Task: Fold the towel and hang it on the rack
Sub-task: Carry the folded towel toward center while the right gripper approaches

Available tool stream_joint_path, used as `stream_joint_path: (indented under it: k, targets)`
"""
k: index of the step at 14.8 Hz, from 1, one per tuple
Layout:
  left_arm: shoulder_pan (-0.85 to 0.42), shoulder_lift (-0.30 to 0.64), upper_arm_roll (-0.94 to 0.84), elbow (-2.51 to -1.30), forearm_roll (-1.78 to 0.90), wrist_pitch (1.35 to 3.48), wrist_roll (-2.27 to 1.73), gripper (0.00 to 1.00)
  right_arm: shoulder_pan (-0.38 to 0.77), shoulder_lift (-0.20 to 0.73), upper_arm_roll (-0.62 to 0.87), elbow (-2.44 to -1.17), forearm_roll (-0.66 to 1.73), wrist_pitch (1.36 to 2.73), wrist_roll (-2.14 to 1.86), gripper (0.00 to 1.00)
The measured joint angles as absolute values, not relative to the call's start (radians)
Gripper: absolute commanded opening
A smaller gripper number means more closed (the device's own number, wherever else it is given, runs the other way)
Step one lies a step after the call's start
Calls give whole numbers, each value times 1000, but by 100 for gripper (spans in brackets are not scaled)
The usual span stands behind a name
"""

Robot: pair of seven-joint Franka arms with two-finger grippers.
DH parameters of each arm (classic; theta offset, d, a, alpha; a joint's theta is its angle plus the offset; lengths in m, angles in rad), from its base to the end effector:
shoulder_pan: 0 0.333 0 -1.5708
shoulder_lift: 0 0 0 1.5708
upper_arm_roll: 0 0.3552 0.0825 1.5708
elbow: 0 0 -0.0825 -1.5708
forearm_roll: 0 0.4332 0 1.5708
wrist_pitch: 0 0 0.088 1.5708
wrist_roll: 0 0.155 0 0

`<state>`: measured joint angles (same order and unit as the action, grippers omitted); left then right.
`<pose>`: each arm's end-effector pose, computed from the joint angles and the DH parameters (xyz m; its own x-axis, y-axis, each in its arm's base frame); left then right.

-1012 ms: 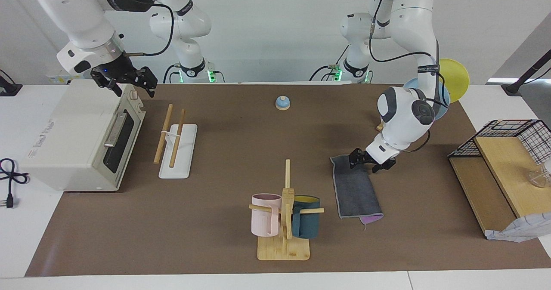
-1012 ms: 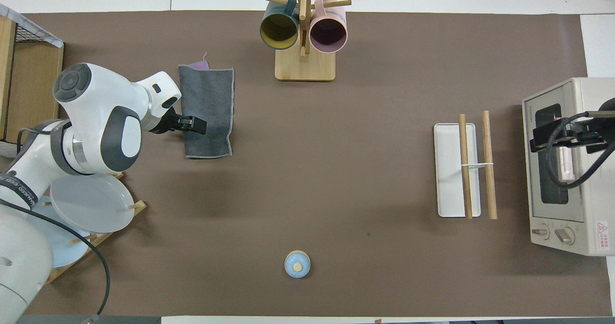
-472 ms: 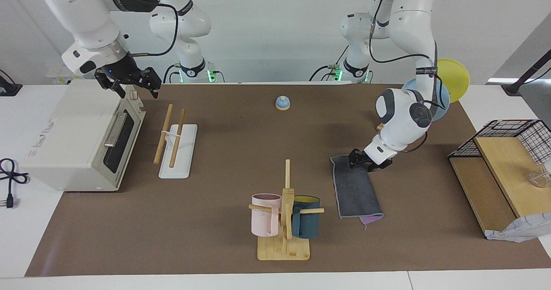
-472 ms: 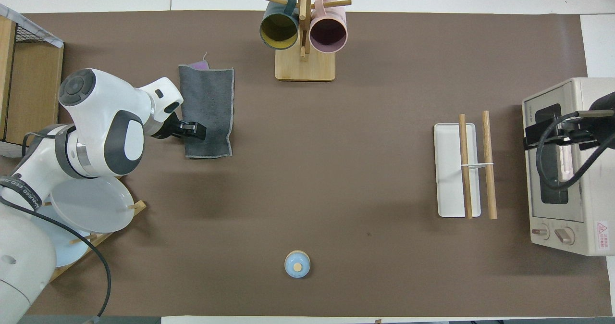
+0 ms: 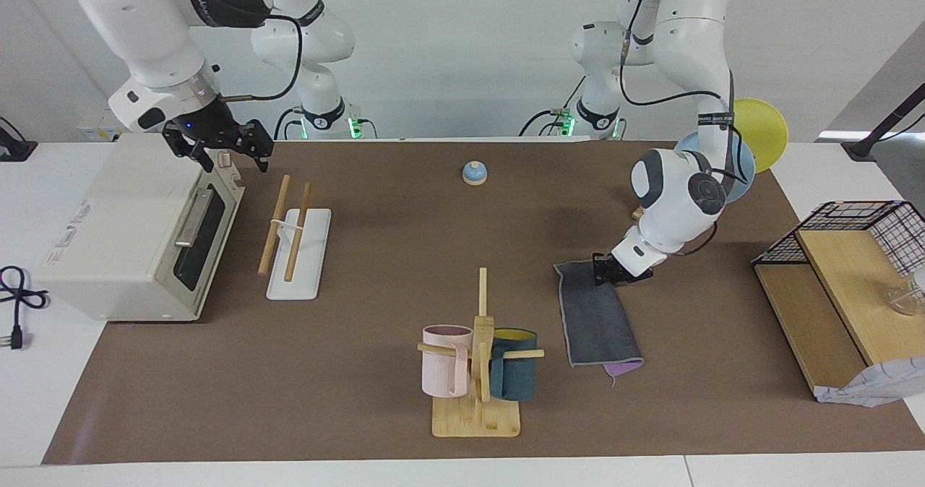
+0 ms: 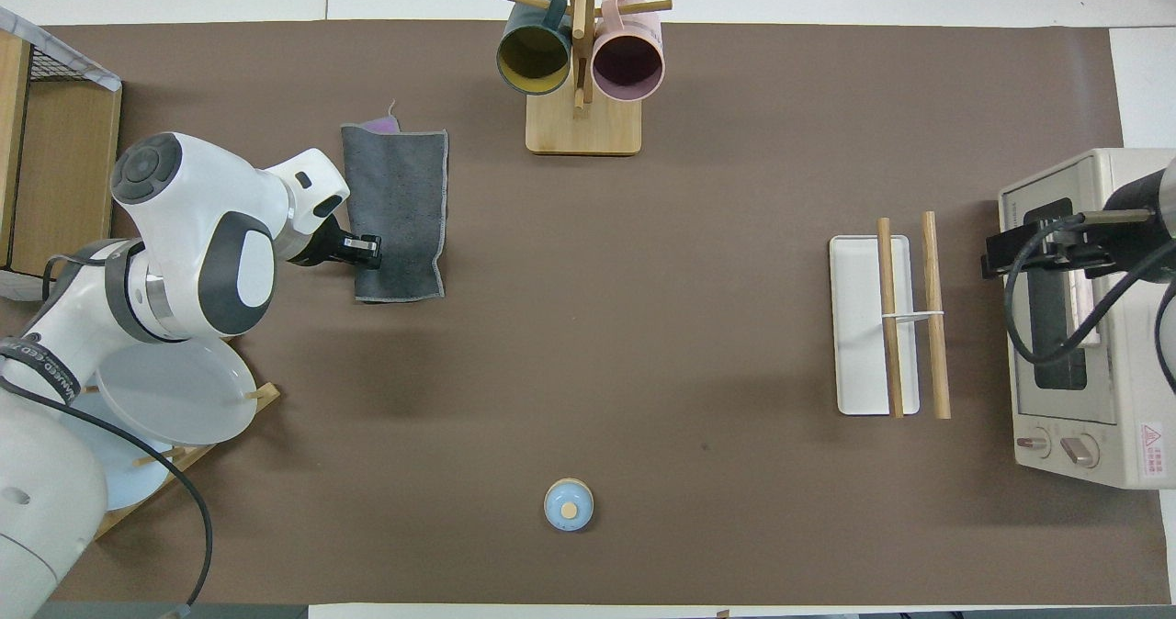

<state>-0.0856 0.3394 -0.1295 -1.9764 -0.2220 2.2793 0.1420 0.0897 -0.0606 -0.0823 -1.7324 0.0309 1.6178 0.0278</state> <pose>0.6364 -0.1513 0.2528 0.9788 -0.2035 -0.0224 -0.1944 -0.9583 0.2093 0.5797 0.0078 0.5714 0.9982 -0.0214 -0.0552 -0.0233 -0.9991 -0.0342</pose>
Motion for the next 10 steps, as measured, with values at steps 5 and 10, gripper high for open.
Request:
stream_joint_path:
  k: [5, 10]
  targets:
    - [-78, 339, -129, -1971, -234, 2274, 139, 0, 151, -85, -81, -1823, 60, 1733, 81, 100]
    - [-55, 304, -128, -1863, -260, 2107, -58, 0, 200, -94, -81, -1859, 109, 1795, 123, 100]
